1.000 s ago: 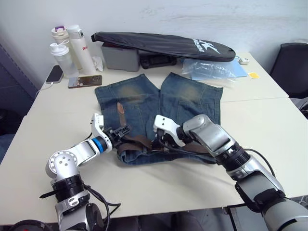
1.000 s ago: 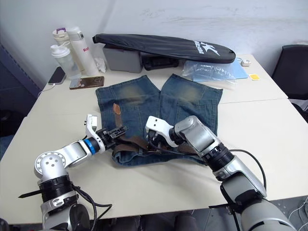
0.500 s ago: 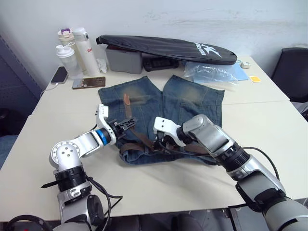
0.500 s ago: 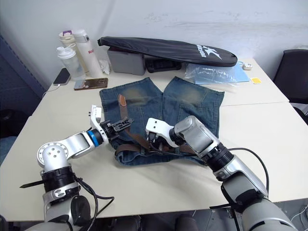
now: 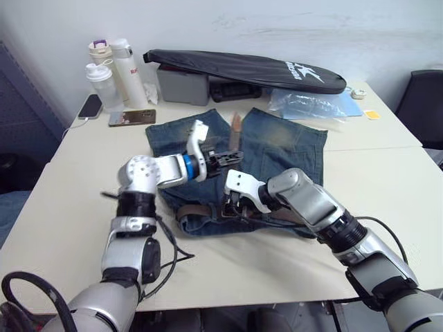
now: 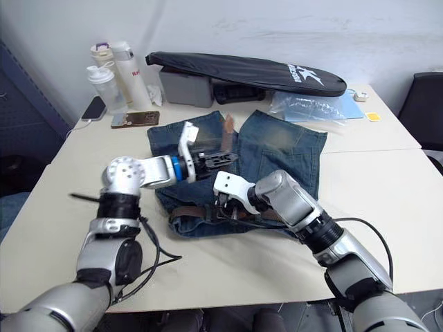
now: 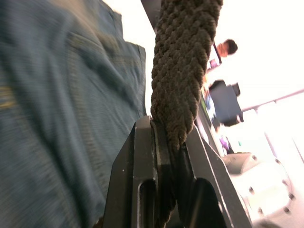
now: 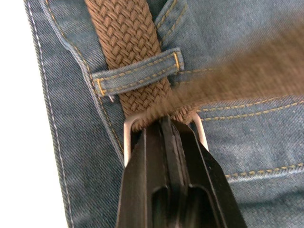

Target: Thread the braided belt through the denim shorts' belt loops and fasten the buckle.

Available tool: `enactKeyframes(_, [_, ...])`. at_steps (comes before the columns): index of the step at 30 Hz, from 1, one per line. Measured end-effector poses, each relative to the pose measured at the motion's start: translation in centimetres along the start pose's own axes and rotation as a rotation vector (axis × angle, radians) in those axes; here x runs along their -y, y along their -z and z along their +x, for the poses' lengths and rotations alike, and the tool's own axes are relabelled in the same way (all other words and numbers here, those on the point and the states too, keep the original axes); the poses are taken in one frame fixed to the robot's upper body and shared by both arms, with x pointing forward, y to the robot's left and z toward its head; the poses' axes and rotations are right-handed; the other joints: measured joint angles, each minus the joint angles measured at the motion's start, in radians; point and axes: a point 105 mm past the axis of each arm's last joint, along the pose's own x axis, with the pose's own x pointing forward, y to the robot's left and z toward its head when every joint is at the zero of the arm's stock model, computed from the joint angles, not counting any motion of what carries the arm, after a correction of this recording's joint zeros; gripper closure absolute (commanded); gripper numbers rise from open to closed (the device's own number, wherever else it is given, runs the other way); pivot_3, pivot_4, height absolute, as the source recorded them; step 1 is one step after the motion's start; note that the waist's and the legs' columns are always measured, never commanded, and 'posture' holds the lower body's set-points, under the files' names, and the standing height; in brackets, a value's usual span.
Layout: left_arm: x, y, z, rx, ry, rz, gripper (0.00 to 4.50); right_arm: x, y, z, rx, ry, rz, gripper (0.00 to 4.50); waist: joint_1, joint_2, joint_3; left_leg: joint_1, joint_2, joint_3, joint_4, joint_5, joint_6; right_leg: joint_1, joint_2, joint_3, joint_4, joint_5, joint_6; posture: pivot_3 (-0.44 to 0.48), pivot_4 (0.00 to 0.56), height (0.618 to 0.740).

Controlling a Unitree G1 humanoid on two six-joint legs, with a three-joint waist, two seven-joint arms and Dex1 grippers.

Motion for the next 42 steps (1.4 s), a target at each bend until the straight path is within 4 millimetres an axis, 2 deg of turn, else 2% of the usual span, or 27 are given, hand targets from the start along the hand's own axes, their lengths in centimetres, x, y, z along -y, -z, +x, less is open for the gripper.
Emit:
enactKeyframes(6, [0.6, 0.0, 3.5, -0.078, 0.045, 0.036, 4.5, -0.2, 0.3, -0.4, -0.005, 0.054, -0.008, 4.47, 0.012, -0.002, 0.005, -0.001, 0.0, 0.0, 0.0, 0.0, 0.0, -0.001, -0.001, 0.0, -0.001, 0.0, 0.001, 0.0, 0.15, 0.74])
enactKeyframes(14, [2.1, 2.1, 6.8, -0.181, 0.122, 0.073, 4.5, -0.5, 0.5, -0.5, -0.006, 0.126, -0.022, 4.47, 0.013, -0.002, 0.007, -0.002, 0.0, -0.001, 0.0, 0.001, 0.003, -0.001, -0.003, -0.002, -0.001, 0.0, 0.004, 0.0, 0.15, 0.74])
enactKeyframes(22, [2.9, 2.7, 8.0, -0.219, 0.141, 0.116, 4.5, -0.7, 0.5, -0.6, -0.013, 0.161, -0.032, 4.47, 0.015, -0.002, 0.007, -0.005, -0.001, -0.003, 0.0, 0.002, 0.004, -0.001, -0.005, -0.005, -0.002, 0.001, 0.005, 0.0, 0.15, 0.74])
enactKeyframes(26, [3.3, 2.9, 9.5, -0.187, 0.121, 0.149, 4.5, -0.9, 0.7, -0.8, -0.021, 0.193, -0.039, 4.47, 0.016, -0.002, 0.007, -0.006, -0.005, -0.005, 0.0, 0.004, 0.007, -0.001, -0.016, -0.018, -0.002, 0.0, 0.009, 0.0, 0.15, 0.74])
enactKeyframes(30, [4.0, 2.5, 10.8, -0.15, 0.078, 0.199, 4.5, -0.9, 1.0, -1.0, -0.031, 0.228, -0.055, 4.47, 0.017, -0.002, 0.007, -0.009, -0.015, -0.008, 0.0, 0.006, 0.011, -0.001, -0.023, -0.021, -0.002, 0.001, 0.015, 0.0, 0.15, 0.74])
enactKeyframes(34, [4.2, 2.0, 11.4, -0.103, 0.041, 0.198, 4.5, -0.8, 1.1, -1.2, -0.041, 0.246, -0.061, 4.47, 0.018, -0.002, 0.007, -0.011, -0.018, -0.009, 0.0, 0.007, 0.013, -0.001, -0.03, -0.027, -0.002, 0.0, 0.018, 0.0, 0.15, 0.74])
enactKeyframes(39, [5.5, 0.5, 12.0, -0.04, -0.002, 0.226, 4.5, -0.3, 1.5, -1.8, -0.07, 0.285, -0.081, 4.47, 0.024, -0.001, 0.008, -0.016, -0.026, -0.012, 0.0, 0.011, 0.015, -0.003, -0.036, -0.035, -0.003, 0.003, 0.025, 0.0, 0.15, 0.74])
enactKeyframes(42, [5.6, 0.5, 12.3, -0.029, -0.014, 0.238, 4.5, -0.2, 1.7, -2.0, -0.082, 0.297, -0.09, 4.47, 0.034, -0.001, 0.008, -0.017, -0.028, -0.014, 0.0, 0.011, 0.015, -0.002, -0.037, -0.038, -0.005, 0.003, 0.026, 0.0, 0.15, 0.74])
